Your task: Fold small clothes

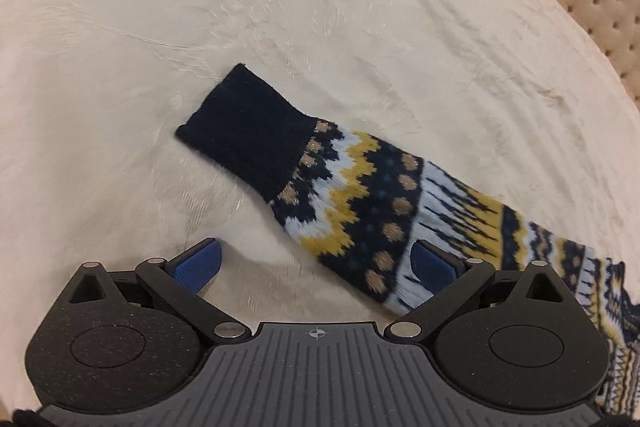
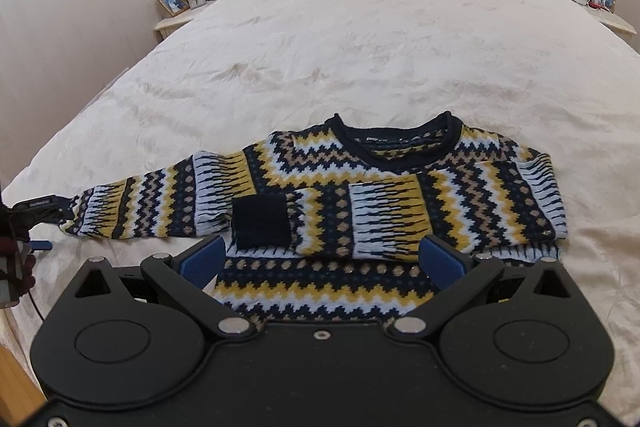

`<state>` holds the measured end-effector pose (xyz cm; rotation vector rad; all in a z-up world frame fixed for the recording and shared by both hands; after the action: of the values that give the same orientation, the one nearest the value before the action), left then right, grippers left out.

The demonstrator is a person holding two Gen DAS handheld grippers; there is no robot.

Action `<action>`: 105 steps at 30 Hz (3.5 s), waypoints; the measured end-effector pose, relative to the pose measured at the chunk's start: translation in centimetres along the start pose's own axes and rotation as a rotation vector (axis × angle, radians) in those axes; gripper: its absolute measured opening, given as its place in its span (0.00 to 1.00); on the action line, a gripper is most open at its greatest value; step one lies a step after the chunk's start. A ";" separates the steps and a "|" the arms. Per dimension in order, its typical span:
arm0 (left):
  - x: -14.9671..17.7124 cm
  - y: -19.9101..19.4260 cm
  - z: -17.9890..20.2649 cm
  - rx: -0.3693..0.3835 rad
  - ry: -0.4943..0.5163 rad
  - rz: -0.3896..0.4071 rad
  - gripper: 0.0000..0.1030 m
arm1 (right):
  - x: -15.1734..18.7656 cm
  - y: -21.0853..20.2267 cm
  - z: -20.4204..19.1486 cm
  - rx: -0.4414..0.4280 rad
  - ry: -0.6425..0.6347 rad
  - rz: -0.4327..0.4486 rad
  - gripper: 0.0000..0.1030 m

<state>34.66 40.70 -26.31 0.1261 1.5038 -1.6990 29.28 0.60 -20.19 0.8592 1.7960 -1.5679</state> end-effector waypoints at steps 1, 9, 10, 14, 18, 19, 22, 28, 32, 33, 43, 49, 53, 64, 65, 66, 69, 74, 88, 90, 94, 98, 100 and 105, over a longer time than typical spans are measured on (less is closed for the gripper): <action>0.0 0.4 -0.1 -0.002 0.004 -0.008 0.99 | 0.1 0.1 -0.2 0.003 -0.003 -0.007 0.99; -1.1 2.9 -0.4 0.009 -0.009 -0.006 0.99 | -0.1 1.8 -1.7 0.003 -0.014 -0.051 0.99; -1.4 3.2 -0.4 0.011 -0.009 -0.007 0.99 | -0.2 2.2 -1.9 0.000 -0.015 -0.056 0.99; -2.0 4.1 -0.4 0.017 -0.014 -0.008 0.99 | -0.5 3.5 -2.9 -0.018 -0.024 -0.072 0.99; -2.6 4.2 -0.9 0.012 -0.080 0.024 0.97 | -0.7 4.5 -4.0 -0.044 -0.045 -0.092 0.99; -2.5 4.1 -1.0 0.003 -0.096 0.032 0.94 | -0.7 4.8 -4.2 -0.051 -0.050 -0.097 0.99; -2.5 3.6 -1.3 -0.030 -0.081 0.050 0.68 | -0.7 5.2 -4.7 -0.064 -0.061 -0.111 0.99; -3.0 1.7 -1.2 0.010 -0.078 0.085 0.06 | -0.4 5.4 -4.7 -0.083 -0.063 -0.125 0.99; -4.0 -0.8 0.7 0.046 -0.058 0.147 0.06 | -0.4 5.1 -4.3 -0.095 -0.060 -0.126 0.99; -4.3 -1.6 1.3 0.062 -0.060 0.160 0.06 | -0.4 5.0 -4.1 -0.097 -0.058 -0.123 0.99; -7.3 -10.1 12.4 0.270 0.062 0.313 0.06 | 0.4 3.5 -1.1 -0.127 -0.007 -0.099 0.99; -6.6 -11.7 21.0 0.375 0.119 0.344 0.06 | 1.2 2.7 2.1 -0.168 0.034 -0.090 0.99; -4.7 -12.6 26.8 0.446 0.161 0.339 0.06 | 1.2 1.9 5.4 -0.182 0.064 -0.078 0.99; 4.1 -10.3 40.0 0.615 0.271 0.195 0.06 | 1.5 1.2 14.4 -0.179 0.142 -0.072 0.99; 5.2 -9.6 41.0 0.624 0.285 0.173 0.06 | 1.4 1.0 14.9 -0.178 0.145 -0.071 0.99; 6.2 -8.8 41.9 0.631 0.299 0.152 0.06 | 1.5 1.0 15.3 -0.178 0.147 -0.070 0.99; 9.1 -7.2 43.7 0.642 0.332 0.084 0.06 | 1.6 0.6 16.6 -0.171 0.153 -0.073 0.99; 12.9 -4.9 44.8 0.640 0.406 -0.038 0.26 | 2.0 0.5 18.2 -0.153 0.160 -0.085 0.99; 14.0 -2.8 36.2 0.609 0.544 -0.067 0.59 | 1.5 2.8 18.6 -0.109 0.127 -0.109 0.99; 14.6 -2.0 34.1 0.564 0.549 -0.085 0.59 | 1.2 3.7 18.5 -0.112 0.127 -0.112 0.99; 16.1 -0.9 30.3 0.461 0.532 -0.122 0.59 | 0.0 5.6 18.5 -0.117 0.123 -0.116 0.99; 16.5 0.1 27.2 0.359 0.494 -0.159 0.59 | -1.0 7.9 18.6 -0.118 0.102 -0.135 0.99; 16.8 0.7 26.4 0.313 0.489 -0.167 0.59 | -1.2 9.1 18.7 -0.110 0.084 -0.151 0.99; 17.6 1.6 26.0 0.240 0.476 -0.190 0.59 | -1.5 11.9 19.0 -0.089 0.034 -0.199 0.80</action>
<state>35.75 9.57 -30.53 0.5649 1.6819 -2.1030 40.01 -17.25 -28.59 0.6868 2.0111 -1.5886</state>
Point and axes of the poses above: each gripper's, at about its wrist camera, not at the fingertips, and y roughly the way its jaws point, z to its right, x to its underside, the point moved 9 cm from there along y, roughly the way its jaws point, and after that the axes turned 10 degrees about z, right-handed, at the moved point
